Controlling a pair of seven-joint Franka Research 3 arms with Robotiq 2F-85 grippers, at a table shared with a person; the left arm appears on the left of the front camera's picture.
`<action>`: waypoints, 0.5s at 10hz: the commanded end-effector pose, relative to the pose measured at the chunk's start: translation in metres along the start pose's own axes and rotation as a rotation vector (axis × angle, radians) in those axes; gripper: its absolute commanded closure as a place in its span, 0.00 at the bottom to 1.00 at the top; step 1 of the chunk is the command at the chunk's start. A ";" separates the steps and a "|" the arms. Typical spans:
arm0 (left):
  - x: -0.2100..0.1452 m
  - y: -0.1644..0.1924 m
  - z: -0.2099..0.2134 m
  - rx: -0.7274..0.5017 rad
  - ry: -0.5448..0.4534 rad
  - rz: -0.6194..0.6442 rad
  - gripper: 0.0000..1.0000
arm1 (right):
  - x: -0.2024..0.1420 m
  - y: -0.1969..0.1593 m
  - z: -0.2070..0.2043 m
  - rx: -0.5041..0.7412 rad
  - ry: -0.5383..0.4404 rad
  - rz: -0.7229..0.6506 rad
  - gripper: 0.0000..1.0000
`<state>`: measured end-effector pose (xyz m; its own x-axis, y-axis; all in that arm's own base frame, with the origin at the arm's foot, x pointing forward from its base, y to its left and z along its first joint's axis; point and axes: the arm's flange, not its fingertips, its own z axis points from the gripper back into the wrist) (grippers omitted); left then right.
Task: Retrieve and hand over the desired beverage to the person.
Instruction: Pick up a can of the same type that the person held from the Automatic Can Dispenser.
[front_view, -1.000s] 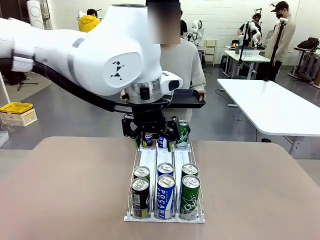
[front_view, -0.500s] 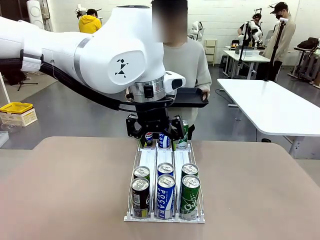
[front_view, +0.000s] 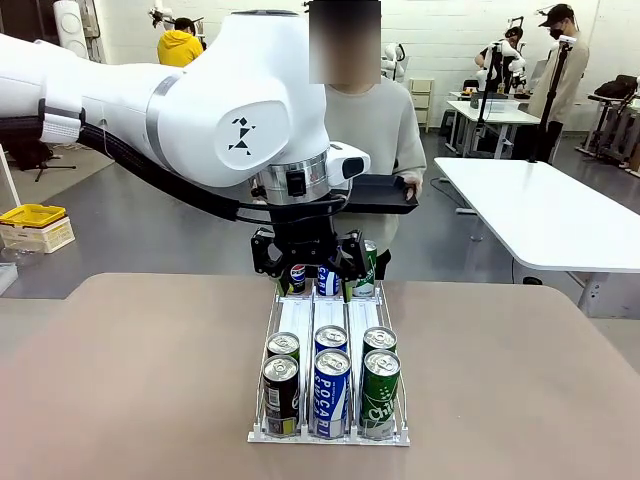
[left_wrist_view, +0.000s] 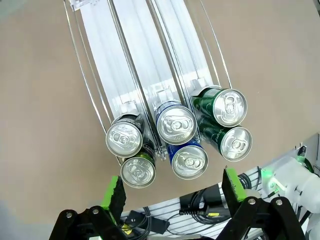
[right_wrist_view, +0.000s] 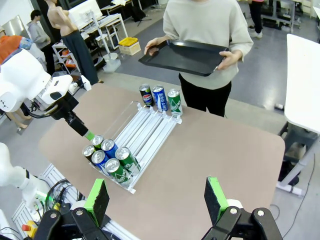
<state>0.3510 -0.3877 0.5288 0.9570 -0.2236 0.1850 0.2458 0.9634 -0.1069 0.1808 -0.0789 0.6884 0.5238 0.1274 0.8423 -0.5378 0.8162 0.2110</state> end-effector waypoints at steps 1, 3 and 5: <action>0.000 0.000 0.000 0.000 0.000 0.000 0.00 | -0.001 0.000 -0.002 0.015 0.001 0.003 0.00; -0.008 -0.022 -0.015 0.028 0.005 0.113 0.00 | -0.001 0.000 -0.002 0.015 0.001 0.003 0.00; -0.009 -0.028 -0.029 0.020 0.019 0.222 0.00 | -0.001 0.000 -0.002 0.015 0.001 0.003 0.00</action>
<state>0.3400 -0.4070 0.5087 0.9880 -0.0762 0.1341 0.0929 0.9881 -0.1228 0.1808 -0.0789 0.6884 0.5238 0.1273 0.8423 -0.5378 0.8162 0.2111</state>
